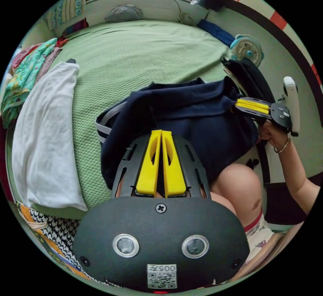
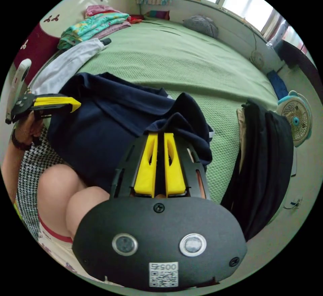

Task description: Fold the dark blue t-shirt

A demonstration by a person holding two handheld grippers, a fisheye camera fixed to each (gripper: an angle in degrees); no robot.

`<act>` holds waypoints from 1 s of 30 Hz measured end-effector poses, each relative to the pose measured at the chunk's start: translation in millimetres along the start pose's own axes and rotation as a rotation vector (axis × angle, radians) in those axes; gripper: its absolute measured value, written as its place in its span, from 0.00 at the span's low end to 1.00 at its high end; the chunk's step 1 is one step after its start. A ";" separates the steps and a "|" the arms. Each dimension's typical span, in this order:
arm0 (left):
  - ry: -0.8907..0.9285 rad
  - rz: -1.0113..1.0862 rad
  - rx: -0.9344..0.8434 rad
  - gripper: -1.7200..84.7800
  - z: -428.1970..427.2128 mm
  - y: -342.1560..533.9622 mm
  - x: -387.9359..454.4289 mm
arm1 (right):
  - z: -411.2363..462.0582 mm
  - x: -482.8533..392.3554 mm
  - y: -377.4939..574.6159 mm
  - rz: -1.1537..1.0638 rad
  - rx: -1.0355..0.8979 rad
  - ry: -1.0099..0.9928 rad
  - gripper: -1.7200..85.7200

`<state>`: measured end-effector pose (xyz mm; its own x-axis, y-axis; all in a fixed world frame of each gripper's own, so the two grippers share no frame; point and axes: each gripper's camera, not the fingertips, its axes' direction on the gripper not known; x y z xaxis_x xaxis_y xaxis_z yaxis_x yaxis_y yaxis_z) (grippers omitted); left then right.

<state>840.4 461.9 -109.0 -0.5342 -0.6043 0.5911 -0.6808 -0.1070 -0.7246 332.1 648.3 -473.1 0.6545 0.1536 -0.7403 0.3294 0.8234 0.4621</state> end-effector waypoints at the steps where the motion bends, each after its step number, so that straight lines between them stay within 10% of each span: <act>1: -0.022 -0.008 0.018 0.01 -0.3 -6.0 -4.2 | -1.0 4.0 -4.3 0.016 0.010 0.001 0.06; 30: -0.112 -0.171 0.163 0.01 1.5 2.7 13.9 | -96.6 155.5 46.8 0.269 0.120 -0.214 0.06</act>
<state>831.9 452.1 -103.3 -0.3537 -0.6492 0.6733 -0.6619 -0.3349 -0.6706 383.6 763.5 -613.8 0.8519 0.2277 -0.4716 0.1955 0.6972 0.6897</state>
